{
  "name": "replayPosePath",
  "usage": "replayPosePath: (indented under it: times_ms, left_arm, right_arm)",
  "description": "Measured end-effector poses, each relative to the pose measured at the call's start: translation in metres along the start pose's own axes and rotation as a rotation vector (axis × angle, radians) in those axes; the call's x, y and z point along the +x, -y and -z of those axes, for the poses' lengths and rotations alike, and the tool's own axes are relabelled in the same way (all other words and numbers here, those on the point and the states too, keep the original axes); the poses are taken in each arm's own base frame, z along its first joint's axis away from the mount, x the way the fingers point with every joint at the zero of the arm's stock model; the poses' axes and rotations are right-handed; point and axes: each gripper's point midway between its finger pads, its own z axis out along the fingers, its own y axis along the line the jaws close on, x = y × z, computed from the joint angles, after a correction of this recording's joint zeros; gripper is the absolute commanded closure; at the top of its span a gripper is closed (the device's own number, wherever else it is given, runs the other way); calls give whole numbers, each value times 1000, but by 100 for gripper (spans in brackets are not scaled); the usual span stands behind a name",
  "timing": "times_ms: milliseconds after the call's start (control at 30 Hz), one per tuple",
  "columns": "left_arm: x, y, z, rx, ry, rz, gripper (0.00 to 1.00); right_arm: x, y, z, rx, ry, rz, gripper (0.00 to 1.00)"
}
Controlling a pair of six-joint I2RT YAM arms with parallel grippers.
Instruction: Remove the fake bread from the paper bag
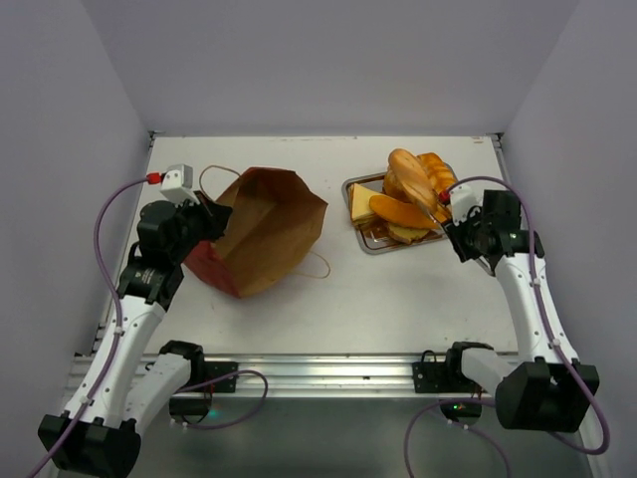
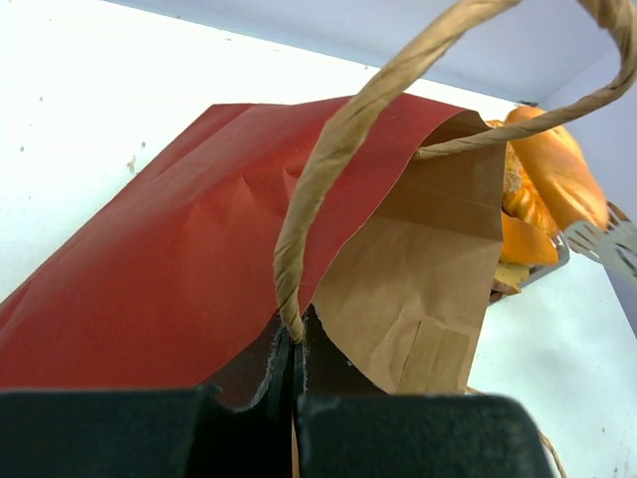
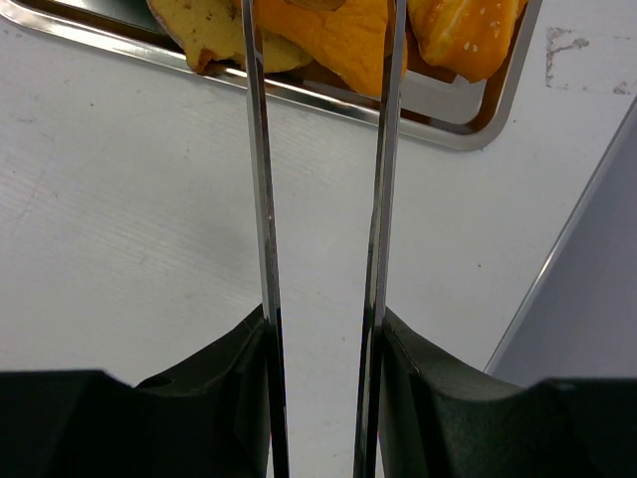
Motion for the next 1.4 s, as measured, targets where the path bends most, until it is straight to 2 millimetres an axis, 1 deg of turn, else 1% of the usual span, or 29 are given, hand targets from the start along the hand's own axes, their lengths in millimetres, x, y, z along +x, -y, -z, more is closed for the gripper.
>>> replayPosePath:
  times_ms: [100,200,333,367,433,467,567,833,1133,1400]
  left_arm:
    - [0,3,4,18,1,-7,100]
    - [3,4,6,27,-4,-7,100]
    - [9,4,6,35,-20,-5,100]
    - [11,3,6,35,-25,-5,100]
    - [14,2,6,33,-34,-3,100]
    - [15,2,6,33,-35,-3,100]
    - [16,2,6,36,-37,-3,100]
    - [20,3,6,44,-49,-1,100]
    - [20,4,8,49,-42,-3,100]
    - [24,3,8,52,-50,-2,100]
  right_arm:
    - [1,0,-14,-18,-12,-7,100]
    - [1,0,-24,-26,-18,-11,100]
    - [3,0,-33,-29,-23,-16,94]
    - [4,0,-34,-30,-25,-16,90]
    - [7,-2,-37,-34,-31,-17,85]
    - [9,-3,-39,-37,-36,-17,80]
    - [15,-6,-42,-44,-46,-18,71]
    - [16,-6,-46,-40,-40,-10,54]
    - [16,-6,-46,-39,-38,-10,48]
    - [13,-5,-42,-28,-21,-8,46]
